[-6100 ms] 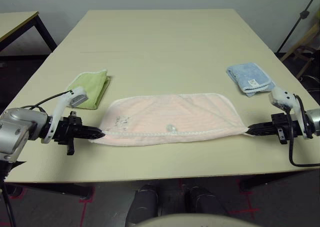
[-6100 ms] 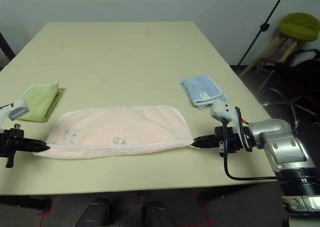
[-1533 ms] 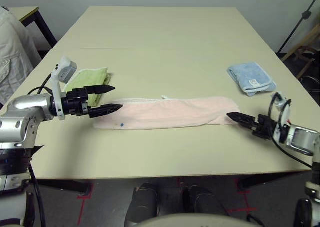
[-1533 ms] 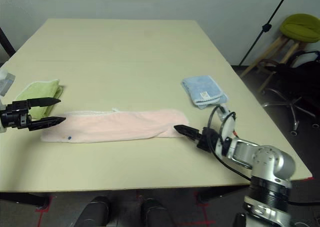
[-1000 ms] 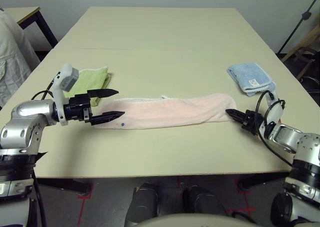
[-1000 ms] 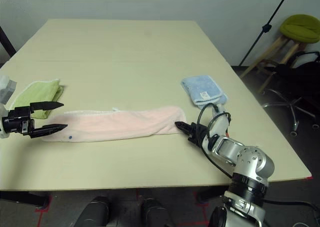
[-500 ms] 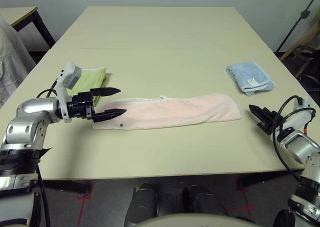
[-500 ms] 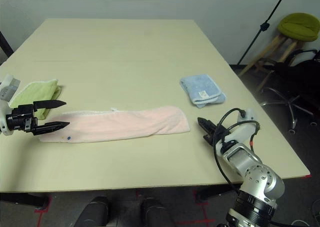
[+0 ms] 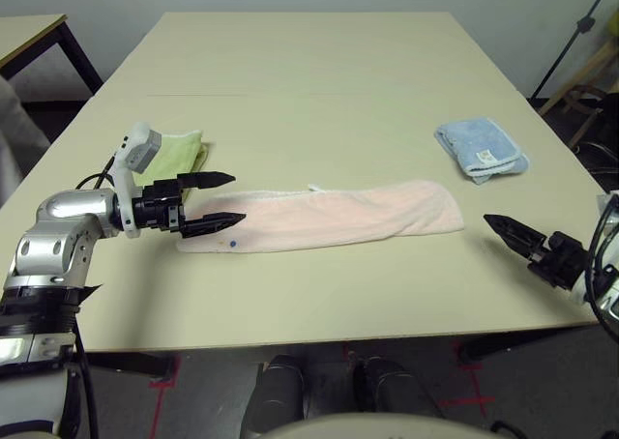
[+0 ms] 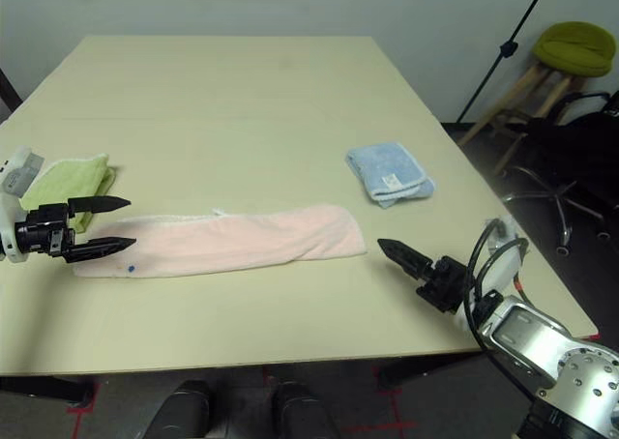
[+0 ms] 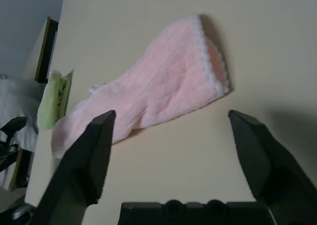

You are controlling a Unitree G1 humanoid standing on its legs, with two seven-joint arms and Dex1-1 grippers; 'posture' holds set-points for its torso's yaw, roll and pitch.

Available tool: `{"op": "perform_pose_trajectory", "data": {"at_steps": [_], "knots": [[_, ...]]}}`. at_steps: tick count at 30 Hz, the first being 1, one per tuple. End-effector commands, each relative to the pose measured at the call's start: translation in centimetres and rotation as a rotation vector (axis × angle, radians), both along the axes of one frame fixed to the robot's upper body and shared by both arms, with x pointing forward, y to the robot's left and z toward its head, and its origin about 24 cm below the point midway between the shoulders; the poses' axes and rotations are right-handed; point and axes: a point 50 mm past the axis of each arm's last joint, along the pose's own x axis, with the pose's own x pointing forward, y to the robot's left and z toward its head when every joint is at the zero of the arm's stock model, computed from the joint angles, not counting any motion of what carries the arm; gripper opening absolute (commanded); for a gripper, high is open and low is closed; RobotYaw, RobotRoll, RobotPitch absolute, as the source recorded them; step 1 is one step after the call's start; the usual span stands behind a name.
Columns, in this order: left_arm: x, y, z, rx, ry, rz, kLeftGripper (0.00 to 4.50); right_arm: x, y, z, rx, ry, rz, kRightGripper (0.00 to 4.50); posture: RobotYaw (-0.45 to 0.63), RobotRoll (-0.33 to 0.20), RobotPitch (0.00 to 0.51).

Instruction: Fold the towel and set it aside.

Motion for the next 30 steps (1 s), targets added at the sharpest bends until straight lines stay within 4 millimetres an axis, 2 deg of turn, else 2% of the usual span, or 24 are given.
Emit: {"op": "perform_pose_trajectory", "data": {"at_steps": [1,5,10,20,27,30], "knots": [[0.0,-0.2,-0.2,0.011,0.012,-0.007,4.5,-0.2,0.5,-0.4,0.023,0.063,0.015,4.46,0.08,0.0,0.13],[-0.2,-0.2,-0.2,0.013,0.019,-0.006,4.5,0.0,0.8,-1.1,-0.001,0.132,0.001,4.46,0.09,0.0,0.13],[-0.4,-0.2,-0.3,0.016,0.024,-0.003,4.5,1.2,1.0,-2.2,-0.024,0.181,-0.082,4.46,0.1,0.0,0.126],[-0.3,-0.2,0.1,0.024,0.019,0.0,4.5,3.8,3.6,-3.5,-0.019,0.2,-0.031,4.46,0.13,0.0,0.115],[-0.5,-0.2,0.0,0.016,0.02,0.012,4.5,4.8,4.5,-4.4,-0.005,0.208,-0.061,4.46,0.13,0.0,0.118],[-0.5,-0.2,0.0,0.013,0.021,0.014,4.5,4.9,4.5,-4.7,0.008,0.214,-0.081,3.89,0.13,0.0,0.118]]}}
